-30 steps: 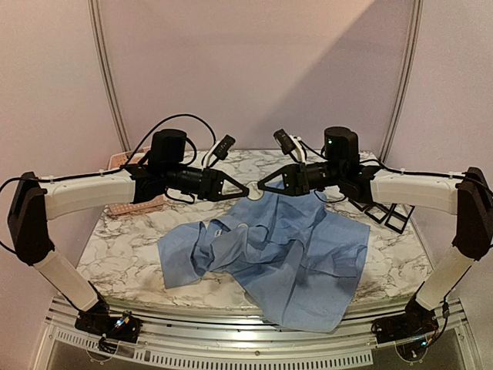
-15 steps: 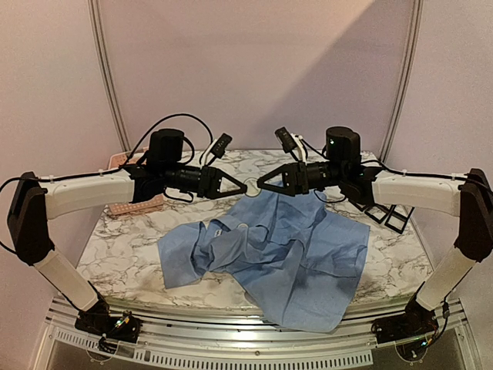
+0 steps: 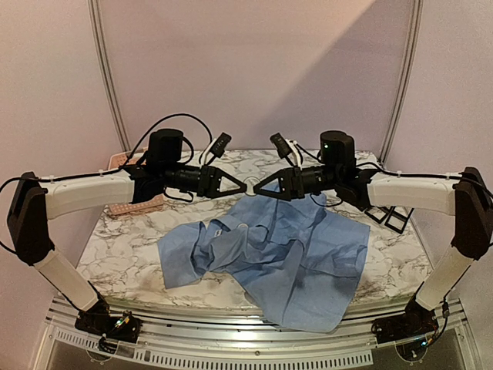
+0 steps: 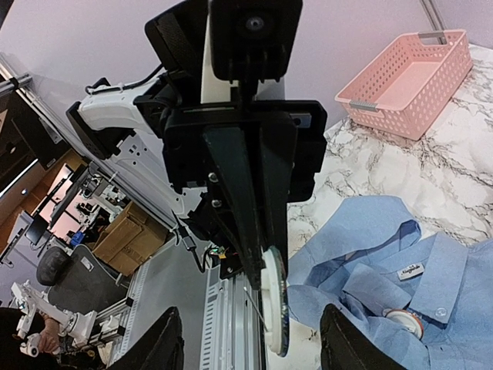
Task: Remove the brooch from the garment
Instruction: Close the brooch securely.
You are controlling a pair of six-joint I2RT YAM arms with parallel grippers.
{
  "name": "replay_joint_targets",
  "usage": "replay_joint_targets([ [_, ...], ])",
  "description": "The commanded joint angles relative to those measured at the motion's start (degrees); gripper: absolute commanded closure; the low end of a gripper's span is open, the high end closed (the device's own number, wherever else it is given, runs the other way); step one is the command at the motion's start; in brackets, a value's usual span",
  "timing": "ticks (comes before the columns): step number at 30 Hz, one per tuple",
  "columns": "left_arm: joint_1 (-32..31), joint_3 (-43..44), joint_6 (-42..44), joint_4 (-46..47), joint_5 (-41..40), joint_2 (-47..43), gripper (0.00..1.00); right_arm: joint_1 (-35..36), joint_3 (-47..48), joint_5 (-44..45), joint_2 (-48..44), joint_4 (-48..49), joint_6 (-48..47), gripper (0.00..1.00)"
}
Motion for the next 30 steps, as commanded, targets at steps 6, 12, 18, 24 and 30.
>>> replay_joint_targets([
  [6, 0.78, -0.95, -0.57, 1.60, 0.47, -0.98, 1.00, 0.60, 0.51, 1.12, 1.61, -0.42, -0.72, 0.50],
  [12, 0.79, -0.95, -0.51, 1.59, 0.57, -0.90, 1.00, 0.64, 0.53, 1.26, 1.96, 0.36, -0.01, 0.61],
  [18, 0.75, -1.01, -0.57, 1.68, 0.61, -0.79, 1.00, 0.65, 0.32, 1.67, 2.18, 1.97, 1.21, 0.65],
  [24, 0.70, -1.04, -0.41, 1.60, 0.60, -0.82, 1.00, 0.62, 0.50, 1.74, 2.73, 2.77, 2.07, 0.69],
  [30, 0.62, -0.82, 0.37, 0.73, 0.34, -0.72, 1.00, 0.65, 0.49, 1.91, 2.84, 3.57, 3.14, 0.74],
])
